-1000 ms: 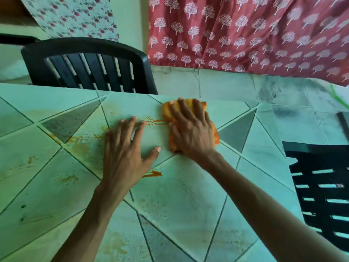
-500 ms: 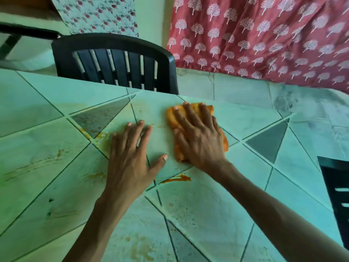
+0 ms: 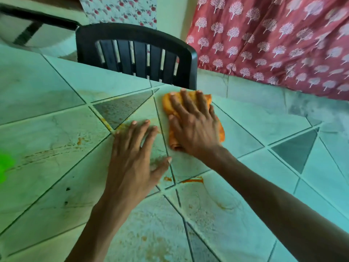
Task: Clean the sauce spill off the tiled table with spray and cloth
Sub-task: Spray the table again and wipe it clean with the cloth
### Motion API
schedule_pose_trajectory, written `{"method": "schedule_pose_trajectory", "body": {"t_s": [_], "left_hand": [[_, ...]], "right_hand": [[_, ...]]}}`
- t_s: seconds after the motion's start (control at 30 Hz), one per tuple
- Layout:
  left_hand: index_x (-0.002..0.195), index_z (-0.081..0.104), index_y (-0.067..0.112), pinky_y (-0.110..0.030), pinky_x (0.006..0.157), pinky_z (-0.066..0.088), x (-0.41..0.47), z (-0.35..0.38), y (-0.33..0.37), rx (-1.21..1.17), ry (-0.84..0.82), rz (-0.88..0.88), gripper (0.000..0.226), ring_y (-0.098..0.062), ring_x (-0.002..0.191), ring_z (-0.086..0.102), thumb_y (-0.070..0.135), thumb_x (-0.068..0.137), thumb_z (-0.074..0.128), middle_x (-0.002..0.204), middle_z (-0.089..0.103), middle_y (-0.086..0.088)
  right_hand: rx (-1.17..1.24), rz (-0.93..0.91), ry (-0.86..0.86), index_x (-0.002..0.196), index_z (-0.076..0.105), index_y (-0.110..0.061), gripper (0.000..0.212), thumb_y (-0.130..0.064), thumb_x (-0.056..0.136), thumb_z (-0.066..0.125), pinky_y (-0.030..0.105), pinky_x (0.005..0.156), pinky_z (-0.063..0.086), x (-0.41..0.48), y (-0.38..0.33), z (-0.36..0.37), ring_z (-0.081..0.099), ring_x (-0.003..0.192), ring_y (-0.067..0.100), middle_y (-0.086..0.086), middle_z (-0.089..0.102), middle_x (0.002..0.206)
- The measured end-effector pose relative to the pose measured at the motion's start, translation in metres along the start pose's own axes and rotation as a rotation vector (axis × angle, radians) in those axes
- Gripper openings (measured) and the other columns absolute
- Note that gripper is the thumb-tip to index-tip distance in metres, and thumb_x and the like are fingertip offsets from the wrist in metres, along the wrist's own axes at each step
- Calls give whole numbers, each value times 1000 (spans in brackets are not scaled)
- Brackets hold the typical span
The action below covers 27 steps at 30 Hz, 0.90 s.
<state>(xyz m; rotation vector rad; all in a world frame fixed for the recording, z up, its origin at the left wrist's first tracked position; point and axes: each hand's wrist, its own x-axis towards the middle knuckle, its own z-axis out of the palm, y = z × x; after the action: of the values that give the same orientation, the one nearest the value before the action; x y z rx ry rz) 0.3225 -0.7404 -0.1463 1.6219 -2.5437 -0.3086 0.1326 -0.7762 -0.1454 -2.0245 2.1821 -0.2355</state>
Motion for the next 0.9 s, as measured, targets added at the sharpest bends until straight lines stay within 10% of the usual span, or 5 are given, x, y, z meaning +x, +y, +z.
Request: {"method": "schedule_pose_trajectory", "body": {"t_s": [0.17,0.4,0.67,0.9], "left_hand": [[148,40,19,-51,119,19,-16,-7,-32,4,-2,-3,81,-22,150,19,71,86,37,159,29,0],[151,35,18,-52,119,17,-25,-11,-45,2,-15,-7,83,-22,150,16,72,87,34,160,26,0],[152,31,16,-51,120,15,-40,-16,-74,-15,17,-82,85,-21,151,13,66,85,39,161,23,1],[157,15,18,-50,122,7,-49,-9,-85,-51,2,-95,86,-17,152,6,70,89,28,165,7,5]], "right_hand": [[-80,-208,-79,158,12,-42,58,-57,102,20,50,123,18,-82,21,-4,1,155,25,-12,11,167],[19,65,9,157,10,-43,58,-60,102,18,59,122,11,46,18,5,1,154,32,-7,8,168],[-87,-382,-105,158,10,-41,59,-59,103,18,54,120,25,-61,-13,1,3,155,26,-11,11,167],[-77,-43,-22,157,3,-44,67,-69,96,0,63,121,10,44,-2,12,2,155,31,-9,7,168]]}}
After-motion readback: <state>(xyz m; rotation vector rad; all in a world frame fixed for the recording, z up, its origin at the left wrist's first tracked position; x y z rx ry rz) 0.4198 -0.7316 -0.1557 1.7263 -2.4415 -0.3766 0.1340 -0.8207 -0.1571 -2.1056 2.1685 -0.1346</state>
